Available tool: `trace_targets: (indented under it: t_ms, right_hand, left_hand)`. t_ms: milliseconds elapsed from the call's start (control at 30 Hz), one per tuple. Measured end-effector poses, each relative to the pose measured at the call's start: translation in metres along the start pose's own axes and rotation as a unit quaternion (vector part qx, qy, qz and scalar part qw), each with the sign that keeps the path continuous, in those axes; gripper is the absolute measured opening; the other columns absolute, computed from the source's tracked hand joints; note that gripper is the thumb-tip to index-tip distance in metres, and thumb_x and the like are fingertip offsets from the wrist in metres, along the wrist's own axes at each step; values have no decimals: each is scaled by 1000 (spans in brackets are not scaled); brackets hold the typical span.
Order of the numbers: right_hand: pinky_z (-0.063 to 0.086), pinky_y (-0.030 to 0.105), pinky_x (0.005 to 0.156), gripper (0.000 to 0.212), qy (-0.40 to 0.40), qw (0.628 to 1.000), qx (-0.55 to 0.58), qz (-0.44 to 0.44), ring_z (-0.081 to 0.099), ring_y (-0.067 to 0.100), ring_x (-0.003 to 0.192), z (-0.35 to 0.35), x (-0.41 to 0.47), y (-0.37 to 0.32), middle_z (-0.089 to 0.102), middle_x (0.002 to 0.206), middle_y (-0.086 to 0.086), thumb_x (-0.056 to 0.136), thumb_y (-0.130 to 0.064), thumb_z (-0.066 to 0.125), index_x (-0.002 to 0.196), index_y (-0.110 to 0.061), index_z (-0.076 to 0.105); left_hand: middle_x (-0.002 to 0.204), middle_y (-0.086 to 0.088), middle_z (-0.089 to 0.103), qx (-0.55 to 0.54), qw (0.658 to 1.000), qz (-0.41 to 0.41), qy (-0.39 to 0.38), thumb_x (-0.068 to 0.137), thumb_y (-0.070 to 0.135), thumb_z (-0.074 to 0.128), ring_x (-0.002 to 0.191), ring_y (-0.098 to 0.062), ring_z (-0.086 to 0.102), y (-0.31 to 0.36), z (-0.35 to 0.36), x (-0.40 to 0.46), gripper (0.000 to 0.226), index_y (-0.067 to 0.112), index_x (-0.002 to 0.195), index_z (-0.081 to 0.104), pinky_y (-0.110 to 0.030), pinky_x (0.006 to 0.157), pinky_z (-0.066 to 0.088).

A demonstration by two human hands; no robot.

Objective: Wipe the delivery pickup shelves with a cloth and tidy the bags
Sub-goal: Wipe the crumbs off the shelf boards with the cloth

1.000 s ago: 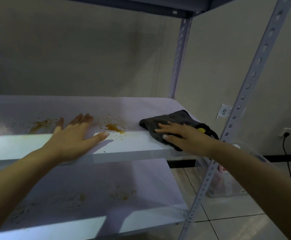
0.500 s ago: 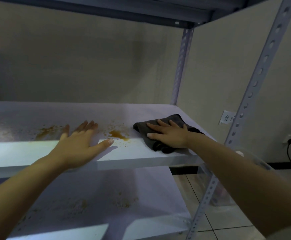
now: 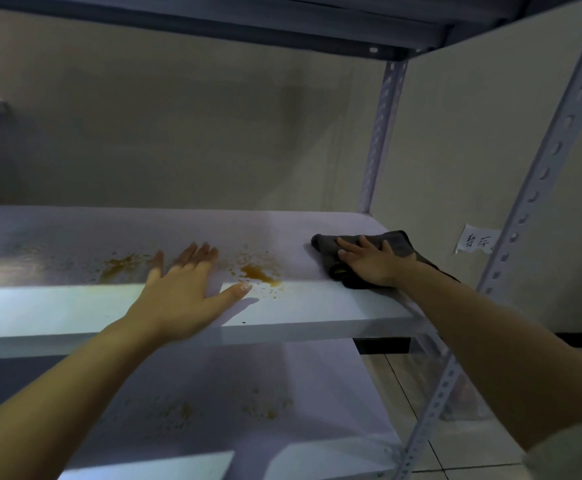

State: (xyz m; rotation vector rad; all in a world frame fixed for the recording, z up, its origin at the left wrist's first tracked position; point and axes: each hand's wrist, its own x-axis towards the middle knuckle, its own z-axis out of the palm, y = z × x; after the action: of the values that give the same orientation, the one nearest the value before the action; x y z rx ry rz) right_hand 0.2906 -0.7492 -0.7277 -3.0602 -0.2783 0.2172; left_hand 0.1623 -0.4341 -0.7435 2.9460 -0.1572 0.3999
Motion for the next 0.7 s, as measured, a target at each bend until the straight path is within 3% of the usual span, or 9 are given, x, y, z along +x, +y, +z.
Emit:
trace_targets:
  t_ms: [67,133,300,467,567,700]
  right_hand:
    - [-4,75,104,99,4,1000,8,-23,-9,35,147,-6,-6,-36,-9,160,-12,55,-93,-17,144,-54,-2]
    - [-8,75,104,71,-5,998,25,-56,-8,33,147,-5,-17,-73,-7,160,-13,77,-79,-3,144,-56,1]
    - [-12,67,109,47,-31,986,42,-156,-11,26,147,6,-60,-87,-8,160,-12,97,-59,9,144,-57,1]
    - [-12,63,111,44,-16,986,46,-162,-14,20,147,8,-96,-70,-10,159,-15,99,-56,10,141,-60,-1]
    - [-10,66,109,46,-16,989,47,-136,-10,24,147,1,-67,-91,-8,160,-13,99,-56,10,143,-58,2]
    - [-7,69,108,55,-24,992,69,-103,-9,30,147,-4,0,-114,-8,160,-12,93,-64,6,147,-50,1]
  left_hand:
    - [160,7,-3,-3,1000,-6,6,61,91,-4,146,-9,-7,0,1,1,114,23,152,1,-49,117,-9]
    - [160,6,-3,-8,1000,-9,15,62,90,-2,146,-10,-7,0,1,1,113,23,152,1,-49,117,-9]
    - [160,7,3,-6,998,-11,64,65,88,0,147,-11,-4,-3,-7,-4,107,26,152,10,-48,117,-10]
    - [160,3,11,80,991,-43,100,60,91,-12,147,-14,3,-71,-23,-20,118,23,152,19,-49,116,-9]
    - [160,3,10,67,992,-76,79,57,91,-13,147,-13,1,-93,-29,-24,122,22,151,21,-48,115,-11]
    - [159,6,13,57,993,-59,83,61,90,-11,147,-10,2,-94,-23,-25,117,23,151,22,-49,116,-10]
